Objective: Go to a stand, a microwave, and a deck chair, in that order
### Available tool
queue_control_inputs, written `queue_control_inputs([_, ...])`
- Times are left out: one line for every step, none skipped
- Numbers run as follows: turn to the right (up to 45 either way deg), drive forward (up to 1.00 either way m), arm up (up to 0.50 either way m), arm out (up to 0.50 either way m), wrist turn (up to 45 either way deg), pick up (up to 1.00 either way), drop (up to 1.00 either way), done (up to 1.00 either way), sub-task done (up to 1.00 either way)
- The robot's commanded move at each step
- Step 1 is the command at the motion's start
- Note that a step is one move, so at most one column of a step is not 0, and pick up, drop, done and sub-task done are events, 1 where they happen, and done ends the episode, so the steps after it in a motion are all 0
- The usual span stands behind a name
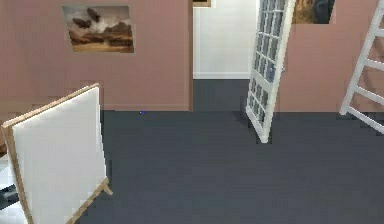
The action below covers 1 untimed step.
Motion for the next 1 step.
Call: queue_control_inputs([-45.0, 0.0, 0.0, 0.0, 0.0, 0.0, 0.0, 0.0, 0.0])
